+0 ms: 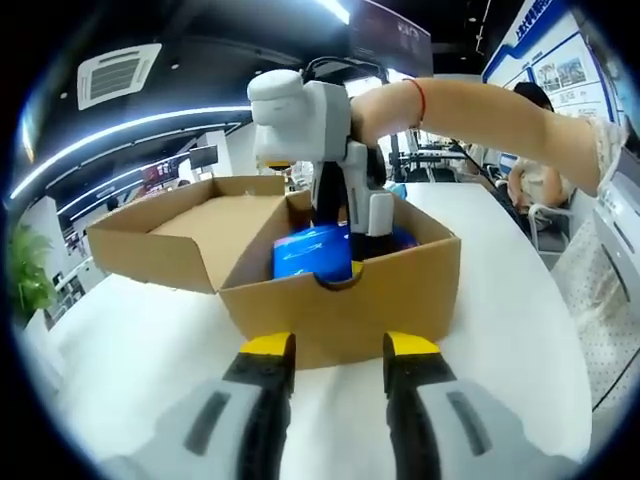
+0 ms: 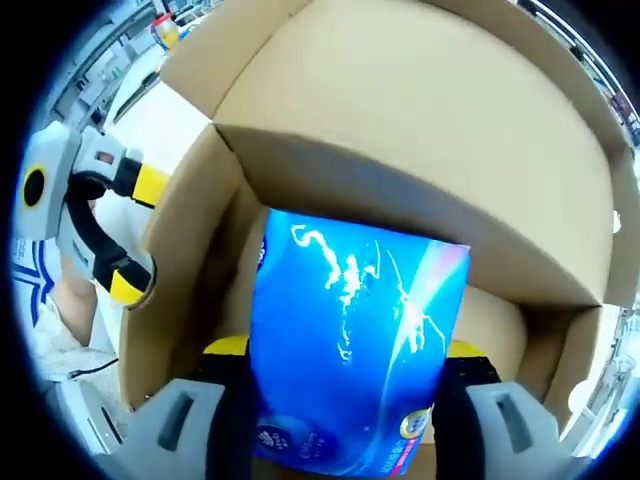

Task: Operate the shoe box by opening the lid, removing the specified soft item, and placing it in the target area until the item is outside and the box remains undamaged.

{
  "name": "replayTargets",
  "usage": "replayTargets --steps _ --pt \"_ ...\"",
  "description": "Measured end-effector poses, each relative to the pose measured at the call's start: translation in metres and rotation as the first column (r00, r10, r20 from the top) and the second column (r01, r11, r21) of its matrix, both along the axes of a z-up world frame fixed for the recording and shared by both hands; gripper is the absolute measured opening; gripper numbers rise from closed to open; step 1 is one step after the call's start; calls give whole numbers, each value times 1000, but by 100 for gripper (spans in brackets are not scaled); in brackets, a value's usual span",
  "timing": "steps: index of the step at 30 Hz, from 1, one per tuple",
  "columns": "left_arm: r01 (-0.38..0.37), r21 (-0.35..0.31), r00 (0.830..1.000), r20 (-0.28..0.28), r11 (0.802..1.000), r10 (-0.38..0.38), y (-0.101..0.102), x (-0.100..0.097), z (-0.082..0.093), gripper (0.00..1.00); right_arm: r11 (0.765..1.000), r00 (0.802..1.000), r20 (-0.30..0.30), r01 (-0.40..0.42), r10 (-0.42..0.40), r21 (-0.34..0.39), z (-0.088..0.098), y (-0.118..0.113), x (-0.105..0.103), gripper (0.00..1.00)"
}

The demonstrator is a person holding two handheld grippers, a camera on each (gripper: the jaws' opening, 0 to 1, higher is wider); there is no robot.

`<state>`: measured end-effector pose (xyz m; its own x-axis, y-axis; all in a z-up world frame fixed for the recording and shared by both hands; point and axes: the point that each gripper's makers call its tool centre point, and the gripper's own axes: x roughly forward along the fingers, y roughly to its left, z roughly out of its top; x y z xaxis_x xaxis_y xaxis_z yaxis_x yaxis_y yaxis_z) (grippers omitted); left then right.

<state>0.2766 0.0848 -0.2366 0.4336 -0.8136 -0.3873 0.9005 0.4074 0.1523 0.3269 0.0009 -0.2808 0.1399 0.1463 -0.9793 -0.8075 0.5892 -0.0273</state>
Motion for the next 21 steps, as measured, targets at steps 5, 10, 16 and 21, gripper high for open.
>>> replayTargets --steps 5,10,16,21 --pt "-19 -91 1000 14 996 21 9 0 24 36 1000 1000 3 -2 2 4 -2 0 0 71" --pt "-12 -288 1000 -10 957 9 3 -7 56 35 1000 1000 3 -7 7 -4 -4 0 -1 70" --pt "46 -378 999 32 925 -36 -31 -27 70 35 1000 1000 5 -11 11 -11 -3 0 -1 70" --pt "129 -359 991 92 924 -102 -53 -52 77 33 1000 1000 4 -12 12 -10 -4 0 -2 70"
